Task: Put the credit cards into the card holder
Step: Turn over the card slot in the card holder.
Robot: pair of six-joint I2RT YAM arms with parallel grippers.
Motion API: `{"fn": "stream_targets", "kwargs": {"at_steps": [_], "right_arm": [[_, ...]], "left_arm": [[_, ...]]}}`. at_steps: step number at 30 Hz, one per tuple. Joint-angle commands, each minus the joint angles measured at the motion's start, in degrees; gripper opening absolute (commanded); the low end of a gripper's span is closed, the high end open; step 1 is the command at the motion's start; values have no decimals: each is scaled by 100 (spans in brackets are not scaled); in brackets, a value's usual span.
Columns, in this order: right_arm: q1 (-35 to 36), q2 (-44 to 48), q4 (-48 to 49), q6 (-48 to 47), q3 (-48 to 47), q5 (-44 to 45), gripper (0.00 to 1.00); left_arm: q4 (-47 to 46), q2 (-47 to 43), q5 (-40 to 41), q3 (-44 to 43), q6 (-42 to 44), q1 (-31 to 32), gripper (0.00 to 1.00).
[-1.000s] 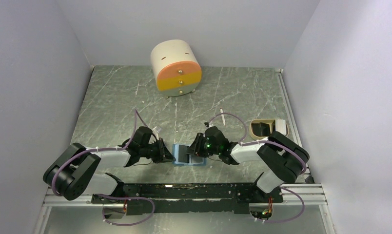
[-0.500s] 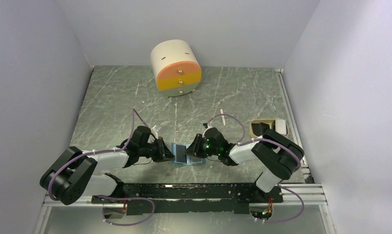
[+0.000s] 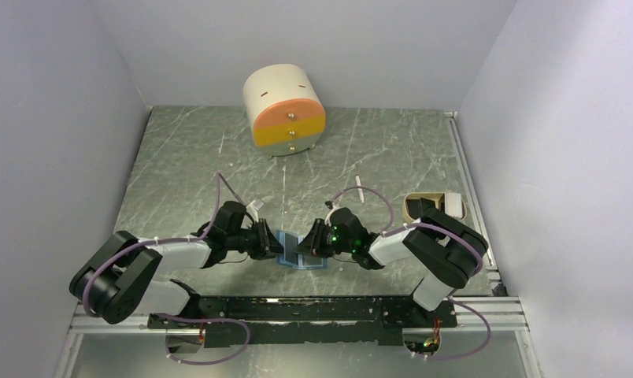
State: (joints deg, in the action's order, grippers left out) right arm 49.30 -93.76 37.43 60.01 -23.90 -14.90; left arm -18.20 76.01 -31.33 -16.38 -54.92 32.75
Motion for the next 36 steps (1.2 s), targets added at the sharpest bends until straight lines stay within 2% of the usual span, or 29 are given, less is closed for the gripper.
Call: {"fn": "stream_targets", "kwargs": {"at_steps": [1, 5, 10, 14, 17, 25, 29, 36], "right_arm": [[59, -37, 9, -60, 17, -174, 25], [56, 32, -177, -174, 0, -106, 26], [60, 460, -981, -542, -203, 165, 27], [55, 1008, -1882, -916, -290, 556, 27], [53, 1271, -2292, -1229, -317, 861, 20], [54, 1214, -2907, -1656, -531, 1452, 19], [59, 1054, -2661, -1602, -455, 1384, 18], [62, 959, -2385, -1519, -280, 1265, 18]], "left_arm": [[-592, 89, -288, -171, -83, 41, 23], [-690, 90, -326, -202, -107, 64, 24], [-84, -51, -102, -393, 24, 97, 12], [692, -284, 250, -582, 227, 116, 11], [1032, -323, 364, -705, 324, 114, 10], [2180, -278, 741, -1298, 722, 137, 14], [1848, -223, 362, -1462, 620, 237, 17], [985, 451, -83, -1570, 264, 581, 16]]}}
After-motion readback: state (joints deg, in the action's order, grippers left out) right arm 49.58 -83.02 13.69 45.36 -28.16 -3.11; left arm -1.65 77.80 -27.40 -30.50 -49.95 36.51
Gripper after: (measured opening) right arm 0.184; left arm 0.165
